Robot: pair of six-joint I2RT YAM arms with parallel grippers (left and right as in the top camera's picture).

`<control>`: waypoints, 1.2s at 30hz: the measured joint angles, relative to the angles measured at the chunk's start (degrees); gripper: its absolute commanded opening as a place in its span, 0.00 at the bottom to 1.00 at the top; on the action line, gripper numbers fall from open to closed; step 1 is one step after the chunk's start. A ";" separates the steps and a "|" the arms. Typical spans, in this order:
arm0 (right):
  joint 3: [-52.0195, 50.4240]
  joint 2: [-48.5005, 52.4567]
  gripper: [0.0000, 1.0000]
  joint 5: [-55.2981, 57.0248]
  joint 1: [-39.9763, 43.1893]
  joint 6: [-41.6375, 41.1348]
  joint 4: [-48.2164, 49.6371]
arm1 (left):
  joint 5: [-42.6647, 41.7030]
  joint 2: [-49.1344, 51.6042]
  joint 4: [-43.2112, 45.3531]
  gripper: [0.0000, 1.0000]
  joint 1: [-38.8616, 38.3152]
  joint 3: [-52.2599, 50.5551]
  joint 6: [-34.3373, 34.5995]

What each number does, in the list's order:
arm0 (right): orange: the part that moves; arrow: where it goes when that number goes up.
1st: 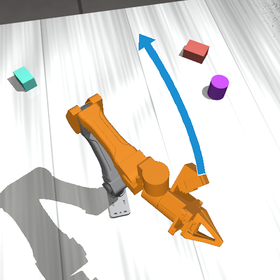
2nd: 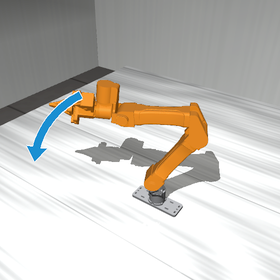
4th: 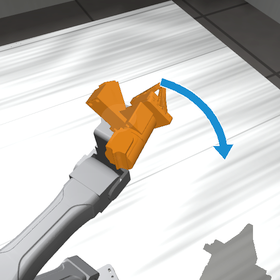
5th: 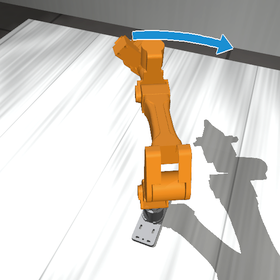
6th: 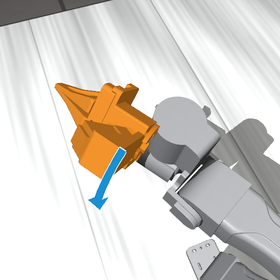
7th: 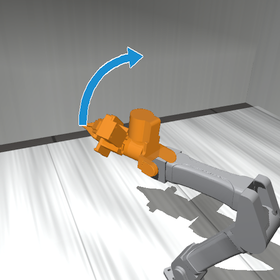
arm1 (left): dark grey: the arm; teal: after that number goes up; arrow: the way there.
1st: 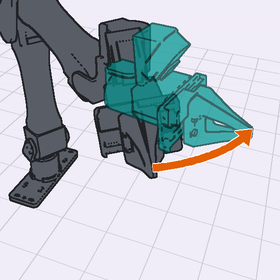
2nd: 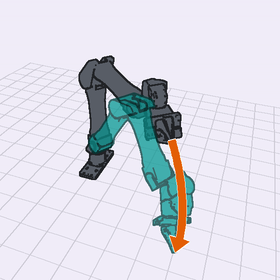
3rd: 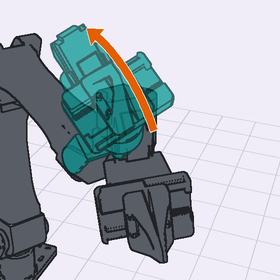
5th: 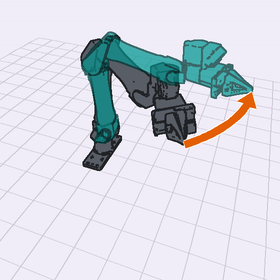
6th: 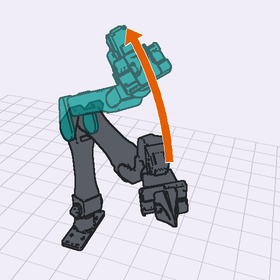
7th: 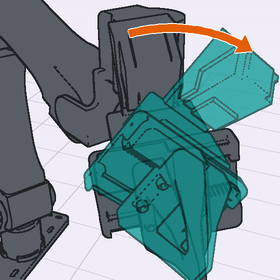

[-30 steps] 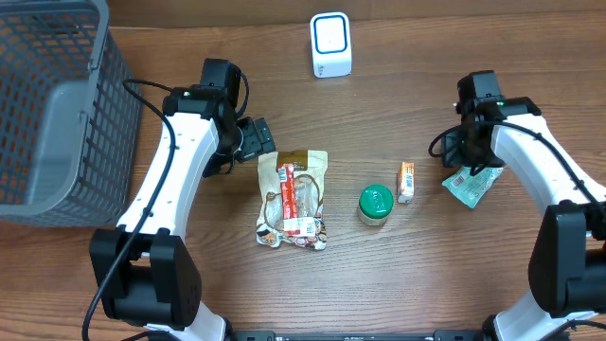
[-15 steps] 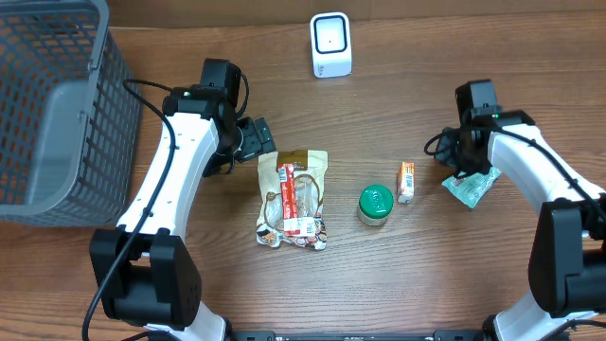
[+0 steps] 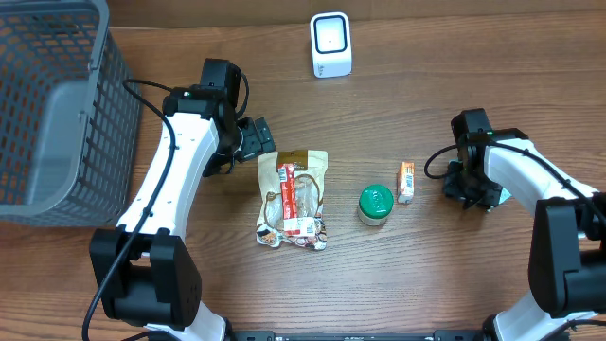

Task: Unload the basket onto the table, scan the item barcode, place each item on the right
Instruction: 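Open the right gripper to release the wipes pack and rise, then move the right gripper left over the small orange pack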

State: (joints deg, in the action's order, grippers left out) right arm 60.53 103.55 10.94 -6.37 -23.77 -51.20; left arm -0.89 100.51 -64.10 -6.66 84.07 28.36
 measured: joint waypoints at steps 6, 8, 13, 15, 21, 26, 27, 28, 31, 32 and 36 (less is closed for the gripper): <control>-0.02 0.00 0.41 1.33 0.00 0.00 0.70 | 0.00 0.00 0.00 1.00 0.00 0.00 0.02; -0.02 0.00 0.40 1.55 0.00 0.02 1.75 | 0.00 0.00 0.00 1.00 0.00 0.00 0.02; -0.13 0.00 0.40 3.52 0.00 0.07 5.35 | 0.00 0.00 0.00 1.00 0.00 -0.02 0.02; -0.13 0.00 0.40 4.76 0.00 0.07 5.99 | 0.00 0.00 0.00 0.99 0.00 0.00 0.00; -0.13 0.00 0.44 6.43 0.00 0.44 6.21 | 0.00 0.00 0.00 1.00 0.00 -0.02 0.02; 0.17 0.00 0.45 7.23 0.00 1.31 5.40 | 0.00 0.00 0.00 1.00 0.00 -0.02 0.00; 0.61 0.00 0.48 7.28 0.00 1.33 4.39 | 0.00 0.00 0.00 1.00 0.00 -0.02 0.02; 1.42 0.00 0.52 7.28 0.00 1.36 2.82 | 0.00 0.00 0.02 1.00 0.00 0.00 0.00; 6.47 0.00 0.58 5.53 0.00 1.55 -3.39 | -0.02 0.00 0.00 1.00 0.00 -0.02 0.02; 9.27 0.00 0.59 4.24 0.00 1.60 -5.99 | 0.00 0.00 0.00 1.00 0.00 0.00 0.02; 16.00 0.00 0.59 -2.21 0.00 1.55 -9.29 | 0.00 0.00 0.02 1.00 0.00 -0.02 0.00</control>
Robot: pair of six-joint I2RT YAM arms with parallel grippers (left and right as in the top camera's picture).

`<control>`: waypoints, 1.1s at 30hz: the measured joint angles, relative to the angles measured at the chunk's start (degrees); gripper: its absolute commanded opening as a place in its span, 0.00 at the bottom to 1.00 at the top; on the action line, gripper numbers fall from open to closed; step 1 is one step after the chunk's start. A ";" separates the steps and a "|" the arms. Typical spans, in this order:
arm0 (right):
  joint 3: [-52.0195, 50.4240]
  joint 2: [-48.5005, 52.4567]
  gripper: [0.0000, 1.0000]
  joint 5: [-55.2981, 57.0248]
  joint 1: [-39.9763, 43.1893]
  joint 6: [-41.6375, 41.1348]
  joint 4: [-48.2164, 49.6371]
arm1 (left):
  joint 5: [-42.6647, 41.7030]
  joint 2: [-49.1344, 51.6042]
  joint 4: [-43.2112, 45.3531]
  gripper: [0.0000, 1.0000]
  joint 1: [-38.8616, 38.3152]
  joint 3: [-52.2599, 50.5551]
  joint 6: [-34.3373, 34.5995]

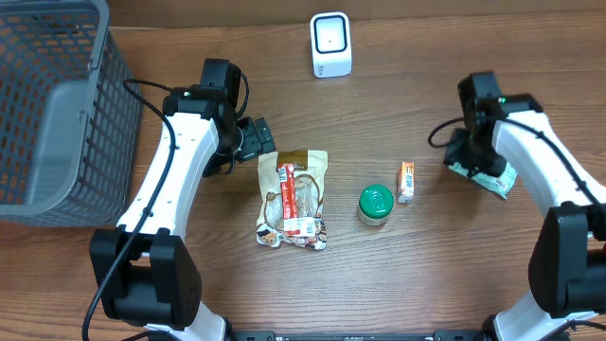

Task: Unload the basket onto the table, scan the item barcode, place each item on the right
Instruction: 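Move the right gripper left over the small orange pack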

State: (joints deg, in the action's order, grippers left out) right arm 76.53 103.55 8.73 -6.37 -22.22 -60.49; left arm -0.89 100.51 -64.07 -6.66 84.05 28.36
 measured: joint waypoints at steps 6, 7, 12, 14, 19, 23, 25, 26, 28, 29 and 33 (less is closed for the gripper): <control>0.66 0.00 0.59 -12.33 -0.07 -0.02 0.02 | 0.00 0.00 -0.02 1.00 0.00 0.02 0.02; 0.66 0.00 0.60 -13.53 -0.13 0.00 0.11 | 0.00 0.00 -0.02 1.00 0.00 0.02 0.00; 0.61 0.00 0.60 -16.98 -1.44 -0.07 0.52 | 0.00 0.00 -0.02 1.00 0.00 0.02 0.02; 0.61 0.00 0.60 -17.59 -2.58 -0.04 0.57 | 0.00 0.00 -0.02 1.00 0.00 0.00 0.02; 0.61 0.00 0.60 -18.38 -5.25 -0.04 1.40 | 0.00 0.00 -0.02 1.00 0.00 0.00 0.02; 0.61 0.00 0.60 -18.16 -7.30 -0.02 1.55 | 0.00 0.00 -0.02 1.00 0.00 0.02 0.02; 0.61 0.00 0.60 -17.51 -8.52 -0.07 1.53 | 0.00 0.00 -0.02 1.00 0.00 0.00 0.02; 0.61 0.00 0.60 -17.22 -9.18 -0.07 1.53 | 0.00 0.00 -0.02 1.00 0.00 0.00 0.00; 0.61 0.00 0.60 -16.50 -10.36 -0.04 1.42 | 0.00 0.00 -0.02 1.00 0.00 0.00 0.00; 0.61 0.00 0.60 -16.06 -10.80 -0.07 1.33 | 0.00 0.00 -0.02 1.00 0.00 0.02 0.00; 0.61 0.00 0.60 -12.94 -12.63 -0.07 0.72 | 0.00 0.00 -0.02 1.00 0.00 0.02 0.00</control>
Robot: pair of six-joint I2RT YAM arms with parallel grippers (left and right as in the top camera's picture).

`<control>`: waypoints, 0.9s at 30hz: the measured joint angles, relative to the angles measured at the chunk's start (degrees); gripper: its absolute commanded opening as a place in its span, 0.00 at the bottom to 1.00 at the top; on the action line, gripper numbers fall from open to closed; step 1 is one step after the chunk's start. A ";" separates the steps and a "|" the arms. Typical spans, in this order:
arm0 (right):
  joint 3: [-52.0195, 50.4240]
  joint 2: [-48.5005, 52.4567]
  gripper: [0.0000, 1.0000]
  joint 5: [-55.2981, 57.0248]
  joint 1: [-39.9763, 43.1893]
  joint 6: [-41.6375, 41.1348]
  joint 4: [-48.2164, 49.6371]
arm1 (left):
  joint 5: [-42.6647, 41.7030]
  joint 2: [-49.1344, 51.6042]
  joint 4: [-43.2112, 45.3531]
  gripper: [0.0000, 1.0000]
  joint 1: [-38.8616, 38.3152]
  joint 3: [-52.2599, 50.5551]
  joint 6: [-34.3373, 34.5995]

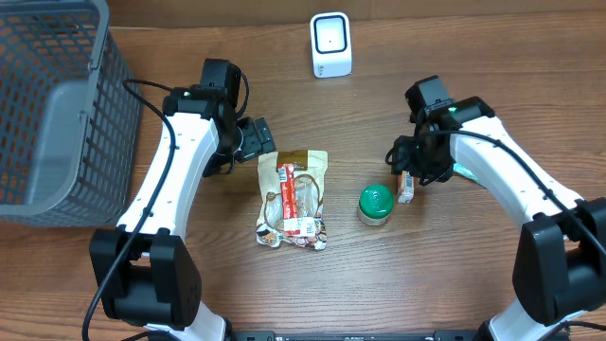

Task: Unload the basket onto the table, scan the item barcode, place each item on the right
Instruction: 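Move the right gripper left over the small orange pack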

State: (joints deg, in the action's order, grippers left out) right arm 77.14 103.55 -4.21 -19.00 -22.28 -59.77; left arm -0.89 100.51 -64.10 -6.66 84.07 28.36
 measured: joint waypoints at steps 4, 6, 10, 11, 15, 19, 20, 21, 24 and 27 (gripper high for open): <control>0.00 0.00 0.60 1.90 -0.31 0.02 -0.02 | 0.00 0.00 0.00 1.00 0.00 -0.02 0.00; 0.00 0.00 0.60 2.38 -0.31 0.00 -0.07 | 0.00 0.00 0.00 1.00 0.00 0.00 0.02; 0.00 0.00 0.60 3.08 -0.33 0.02 -0.04 | 0.00 0.00 0.00 1.00 0.00 -0.02 0.00; 0.00 0.00 0.60 3.13 -0.31 0.02 -0.04 | 0.00 0.00 0.00 1.00 0.00 0.00 0.00; -0.11 0.00 0.60 3.17 -0.33 0.02 0.31 | 0.00 0.00 0.00 1.00 0.00 0.00 0.02; -2.12 0.00 0.60 3.17 -0.33 0.02 2.67 | 0.00 0.00 0.02 1.00 0.00 0.00 0.02; -2.95 0.00 0.60 3.17 -0.31 0.02 3.61 | 0.00 0.00 0.00 1.00 0.00 -0.02 0.02; -3.74 0.00 0.60 3.19 -0.31 0.04 4.37 | 0.00 0.00 0.00 1.00 0.00 -0.02 0.02; -6.34 0.00 0.59 3.17 -0.33 0.00 6.60 | 0.00 0.00 0.00 1.00 0.00 0.00 0.02; -8.20 0.00 0.59 3.17 -0.31 0.00 8.76 | 0.00 0.00 0.00 1.00 0.00 0.00 0.00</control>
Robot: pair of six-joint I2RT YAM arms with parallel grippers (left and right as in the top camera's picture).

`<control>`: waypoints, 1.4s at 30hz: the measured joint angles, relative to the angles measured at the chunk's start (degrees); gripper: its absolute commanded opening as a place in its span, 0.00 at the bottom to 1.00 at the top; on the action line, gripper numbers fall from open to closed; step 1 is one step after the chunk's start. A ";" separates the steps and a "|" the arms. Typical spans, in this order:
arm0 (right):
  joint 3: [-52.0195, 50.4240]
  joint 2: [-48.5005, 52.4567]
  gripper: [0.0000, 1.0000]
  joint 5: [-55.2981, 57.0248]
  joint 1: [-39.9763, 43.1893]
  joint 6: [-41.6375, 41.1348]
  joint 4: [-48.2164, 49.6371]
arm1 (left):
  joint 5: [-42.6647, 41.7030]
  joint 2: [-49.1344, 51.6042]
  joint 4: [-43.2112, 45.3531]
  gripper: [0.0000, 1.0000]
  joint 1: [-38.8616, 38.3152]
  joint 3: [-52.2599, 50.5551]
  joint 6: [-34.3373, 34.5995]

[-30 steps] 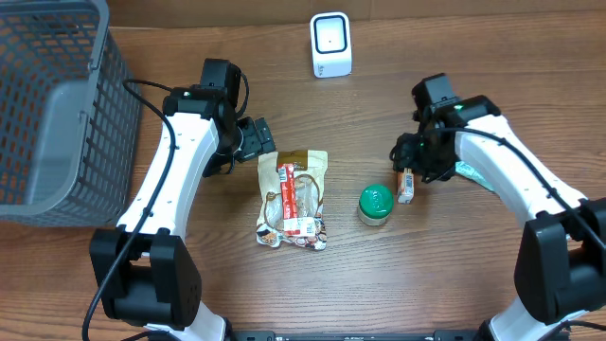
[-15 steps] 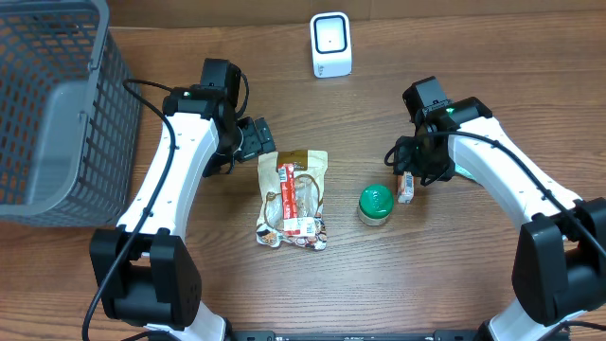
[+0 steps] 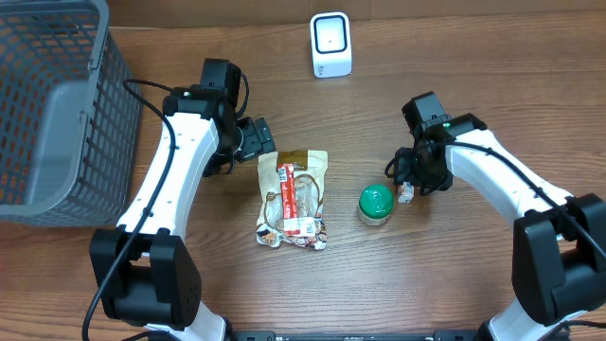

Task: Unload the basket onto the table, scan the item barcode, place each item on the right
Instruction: 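Move the right gripper left over the small orange pack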

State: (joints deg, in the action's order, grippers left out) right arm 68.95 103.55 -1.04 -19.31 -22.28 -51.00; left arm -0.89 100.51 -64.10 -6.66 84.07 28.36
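Observation:
A small orange box (image 3: 405,194) lies right of centre, with only its near end showing. My right gripper (image 3: 409,176) is down over its far end, and the wrist hides whether the fingers grip it. The white barcode scanner (image 3: 330,44) stands at the back centre. A snack packet (image 3: 294,199) and a green-lidded jar (image 3: 376,204) lie in the middle. My left gripper (image 3: 261,138) rests at the packet's top left corner, fingers apart and holding nothing.
A grey wire basket (image 3: 57,104) fills the back left corner, beside the left arm. The jar stands close to the left of the orange box.
My right gripper has shifted slightly left and toward the front, settling lower over the orange box's far end. The left arm and all items are where they were.
My right gripper began at the far right of the table, well away from the items. It then sat a little further back, then had come left to the orange box. Now it covers the box's far end. The left arm stayed still throughout.

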 measured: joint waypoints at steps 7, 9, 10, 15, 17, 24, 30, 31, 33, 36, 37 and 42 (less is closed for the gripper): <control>-1.79 0.00 0.59 -0.02 -0.02 0.02 1.99 | 0.00 0.00 0.00 1.00 0.00 0.00 0.00; -1.97 0.00 0.58 0.00 -0.02 0.04 2.43 | 0.00 0.00 0.02 1.00 0.00 -0.02 0.02; -2.21 0.00 0.58 0.00 0.00 0.02 2.84 | 0.00 0.00 0.00 1.00 0.00 0.00 0.02; -4.96 0.00 0.50 0.00 0.00 0.09 5.88 | 0.00 0.00 0.00 1.00 0.00 -0.02 0.00; -5.66 0.00 0.44 0.00 -0.02 0.02 6.43 | 0.00 0.00 0.00 1.00 0.00 0.00 0.02; -5.75 0.00 0.17 0.04 0.00 -0.15 6.91 | 0.00 0.00 0.00 1.00 0.00 0.00 0.02; -5.75 0.00 0.08 2.40 0.04 0.00 6.64 | 0.00 0.00 0.00 1.00 0.00 0.00 0.02; -5.75 0.00 0.22 2.97 0.11 -0.07 6.43 | 0.00 0.00 0.00 1.00 0.00 -0.02 0.02; -5.75 0.00 0.46 3.96 0.24 0.04 6.36 | 0.00 0.00 0.00 1.00 0.00 -0.02 0.00; -5.75 0.00 0.48 4.72 0.39 0.07 6.38 | -0.02 0.00 0.00 1.00 0.00 0.00 0.02; -5.75 0.00 0.47 4.94 0.44 0.04 6.43 | 0.00 0.00 0.00 1.00 0.00 0.00 0.00; -5.62 0.00 0.43 5.53 0.52 0.00 5.77 | 0.00 0.00 0.00 1.00 0.00 0.00 0.02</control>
State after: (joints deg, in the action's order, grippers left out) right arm 63.33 103.55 4.49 -18.79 -22.28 -45.23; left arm -0.89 100.51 -64.10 -6.66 84.07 28.38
